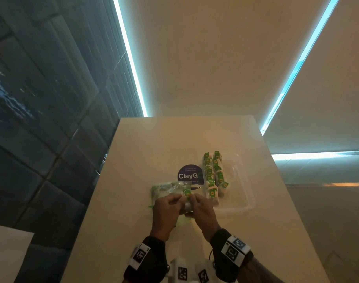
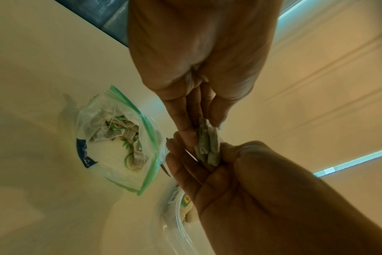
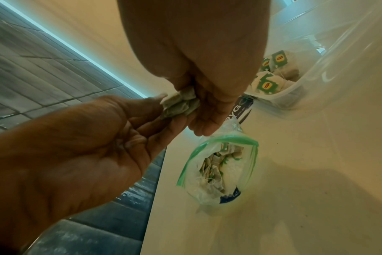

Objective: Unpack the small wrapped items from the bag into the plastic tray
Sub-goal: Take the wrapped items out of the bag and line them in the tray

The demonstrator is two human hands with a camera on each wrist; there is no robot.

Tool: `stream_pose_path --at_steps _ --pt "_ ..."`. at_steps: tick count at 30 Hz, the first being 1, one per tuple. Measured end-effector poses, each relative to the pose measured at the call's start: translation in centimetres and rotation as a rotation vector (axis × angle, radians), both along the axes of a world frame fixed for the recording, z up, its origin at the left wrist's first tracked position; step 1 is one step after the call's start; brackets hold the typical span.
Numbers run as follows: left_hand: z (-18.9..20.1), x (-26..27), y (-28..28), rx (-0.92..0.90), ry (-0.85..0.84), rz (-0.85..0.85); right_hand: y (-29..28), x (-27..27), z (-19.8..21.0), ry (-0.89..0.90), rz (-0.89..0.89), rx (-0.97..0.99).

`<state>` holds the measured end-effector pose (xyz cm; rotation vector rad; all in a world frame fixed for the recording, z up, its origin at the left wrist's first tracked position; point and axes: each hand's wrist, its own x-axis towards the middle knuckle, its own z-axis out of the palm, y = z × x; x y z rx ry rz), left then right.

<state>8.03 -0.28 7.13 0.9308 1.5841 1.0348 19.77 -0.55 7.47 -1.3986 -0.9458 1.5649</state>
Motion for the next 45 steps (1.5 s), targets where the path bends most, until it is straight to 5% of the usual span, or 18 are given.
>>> stream_pose_path --at_steps 13,19,24,45 --pt "-0.1 -0.3 0.7 -0.007 -0.092 -0.066 1.1 3.0 1.0 -0.084 0.103 0.051" --pt "-0.3 -1.2 0.0 -0.074 -0.046 -0.14 5.0 9.8 0.5 -0.427 -0.079 0.02" --pt "-1.4 -2.3 -0.7 -0.154 -0.031 -0.135 8.1 13.9 -2.7 -0.73 0.031 -0.159" --pt "-2.5 -4.2 -1.7 -0.249 0.019 -0.125 9.8 11.7 -8.4 -0.873 0.085 -0.388"
